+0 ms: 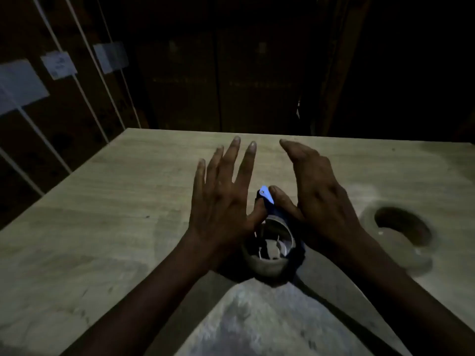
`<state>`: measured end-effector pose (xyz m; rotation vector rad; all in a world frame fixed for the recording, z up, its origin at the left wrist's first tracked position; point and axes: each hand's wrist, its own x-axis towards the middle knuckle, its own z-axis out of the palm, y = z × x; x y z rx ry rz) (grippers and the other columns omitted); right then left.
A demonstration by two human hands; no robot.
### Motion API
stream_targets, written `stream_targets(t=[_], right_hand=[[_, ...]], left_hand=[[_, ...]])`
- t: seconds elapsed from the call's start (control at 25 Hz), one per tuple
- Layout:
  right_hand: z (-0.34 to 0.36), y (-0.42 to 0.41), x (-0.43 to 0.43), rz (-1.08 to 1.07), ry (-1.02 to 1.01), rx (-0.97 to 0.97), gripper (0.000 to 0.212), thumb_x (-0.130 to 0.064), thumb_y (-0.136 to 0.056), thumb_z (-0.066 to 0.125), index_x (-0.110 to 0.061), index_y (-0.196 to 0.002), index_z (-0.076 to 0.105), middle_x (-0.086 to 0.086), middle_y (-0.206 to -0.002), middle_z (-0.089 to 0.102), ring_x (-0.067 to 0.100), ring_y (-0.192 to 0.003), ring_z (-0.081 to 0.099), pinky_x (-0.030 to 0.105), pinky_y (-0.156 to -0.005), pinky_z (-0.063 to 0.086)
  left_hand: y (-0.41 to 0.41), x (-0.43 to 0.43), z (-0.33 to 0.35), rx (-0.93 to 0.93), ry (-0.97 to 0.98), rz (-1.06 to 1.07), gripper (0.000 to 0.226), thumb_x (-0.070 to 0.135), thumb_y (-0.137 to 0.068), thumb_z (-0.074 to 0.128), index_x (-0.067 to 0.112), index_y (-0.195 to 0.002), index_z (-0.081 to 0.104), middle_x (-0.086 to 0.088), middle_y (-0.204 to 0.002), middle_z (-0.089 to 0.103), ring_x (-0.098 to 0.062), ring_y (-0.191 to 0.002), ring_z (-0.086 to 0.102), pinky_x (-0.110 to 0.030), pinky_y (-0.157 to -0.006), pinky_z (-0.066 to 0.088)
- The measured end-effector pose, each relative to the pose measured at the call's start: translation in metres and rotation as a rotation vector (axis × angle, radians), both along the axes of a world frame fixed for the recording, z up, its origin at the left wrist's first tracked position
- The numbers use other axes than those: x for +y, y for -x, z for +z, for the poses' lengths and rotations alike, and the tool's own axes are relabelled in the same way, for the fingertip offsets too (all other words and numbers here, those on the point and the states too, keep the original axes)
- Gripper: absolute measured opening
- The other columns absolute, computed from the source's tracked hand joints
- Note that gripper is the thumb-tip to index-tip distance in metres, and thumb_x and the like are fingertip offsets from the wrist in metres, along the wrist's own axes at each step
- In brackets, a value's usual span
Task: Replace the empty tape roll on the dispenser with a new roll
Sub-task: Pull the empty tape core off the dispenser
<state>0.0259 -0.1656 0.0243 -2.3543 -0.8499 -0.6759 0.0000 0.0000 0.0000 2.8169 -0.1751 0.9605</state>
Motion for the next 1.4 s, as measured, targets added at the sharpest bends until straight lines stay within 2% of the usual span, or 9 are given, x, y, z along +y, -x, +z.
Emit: stream_targets(t=[0.12,0.28,0.44,0.6,0.84,1.04,1.16,1.28,1.4], right_hand=[[-0.01,0.026,-0.003,-0.095,0.061,0.139,0.06,-0.05,-0.087,0.046,-0.025,-0.139,0.03,0.004,-0.13,0.052,0.024,-0.109,0.054,0.037,-0.077,0.047],[-0.024,0.03,0.002,-0.33,0.331,0.481,0.059,-0.066,-0.082,0.043,-0.017,-0.114,0.044,0.012,-0.109,0.061,0.034,-0.098,0.058,0.038,-0.07,0.041],[-0.03,0.008,0.009,-0.347,0.315,0.496,0.05,-0.06,-0.084,0.041,-0.013,-0.1,0.046,0.016,-0.105,0.061,0.037,-0.095,0.058,0.037,-0.067,0.038],[-0.021,-0.032,0.016,-0.355,0.188,0.415,0.038,-0.052,-0.084,0.045,-0.019,-0.104,0.048,0.009,-0.097,0.062,0.031,-0.083,0.058,0.034,-0.063,0.038],[-0.047,-0.044,0.031,-0.097,-0.567,0.586,0.036,-0.025,-0.081,0.062,-0.032,-0.111,0.044,0.003,-0.091,0.061,0.017,-0.071,0.066,0.024,-0.054,0.052],[-0.052,-0.051,0.025,-0.08,-0.809,0.628,0.02,-0.016,-0.083,0.053,-0.032,-0.095,0.056,0.009,-0.085,0.062,0.022,-0.067,0.064,0.037,-0.053,0.055],[-0.047,-0.056,0.011,-0.06,-0.859,0.58,0.021,-0.019,-0.071,0.051,-0.022,-0.084,0.067,0.011,-0.077,0.067,0.019,-0.066,0.06,0.035,-0.062,0.047],[-0.041,-0.059,0.003,0.07,-0.743,0.596,0.024,-0.018,-0.062,0.05,-0.012,-0.075,0.069,0.01,-0.068,0.066,0.009,-0.053,0.056,0.02,-0.053,0.041],[-0.04,-0.057,0.005,0.202,-0.672,0.662,0.025,-0.014,-0.059,0.05,-0.005,-0.071,0.07,0.003,-0.057,0.063,0.004,-0.045,0.052,0.012,-0.044,0.037]], left_hand=[[0.025,-0.008,-0.006,0.188,0.046,0.069,0.061,0.056,-0.08,0.043,0.027,-0.135,0.042,-0.008,-0.116,0.064,-0.03,-0.1,0.062,-0.035,-0.071,0.042],[0.026,-0.014,-0.023,0.527,0.219,0.109,0.034,0.056,-0.073,0.047,0.023,-0.081,0.048,0.004,-0.066,0.043,-0.028,-0.071,0.053,-0.029,-0.054,0.03],[-0.006,-0.014,-0.03,0.472,0.311,0.054,0.026,0.043,-0.081,0.047,0.019,-0.07,0.041,-0.004,-0.071,0.051,-0.032,-0.077,0.057,-0.03,-0.051,0.029],[-0.047,-0.012,-0.024,0.295,0.375,0.123,0.028,0.043,-0.089,0.045,0.016,-0.081,0.05,-0.015,-0.088,0.065,-0.035,-0.083,0.061,-0.031,-0.061,0.037],[-0.065,-0.006,-0.029,0.086,0.569,0.074,0.022,0.038,-0.094,0.047,0.02,-0.082,0.047,-0.001,-0.066,0.057,-0.017,-0.058,0.054,-0.026,-0.048,0.033],[-0.062,-0.002,-0.027,0.055,0.586,-0.052,0.033,0.047,-0.094,0.046,0.017,-0.085,0.057,-0.002,-0.067,0.065,-0.017,-0.058,0.064,-0.029,-0.051,0.047],[-0.061,0.008,-0.016,-0.139,0.553,-0.057,0.022,0.027,-0.093,0.051,0.017,-0.075,0.059,0.009,-0.053,0.05,-0.004,-0.045,0.051,-0.011,-0.042,0.034],[-0.062,0.027,-0.008,-0.273,0.606,-0.047,0.018,0.016,-0.09,0.053,0.014,-0.072,0.059,0.005,-0.058,0.051,-0.008,-0.051,0.048,-0.017,-0.048,0.033],[-0.066,0.033,-0.002,0.002,0.713,-0.193,0.02,0.018,-0.092,0.05,0.014,-0.082,0.066,0.004,-0.07,0.062,-0.011,-0.066,0.058,-0.015,-0.056,0.043]])
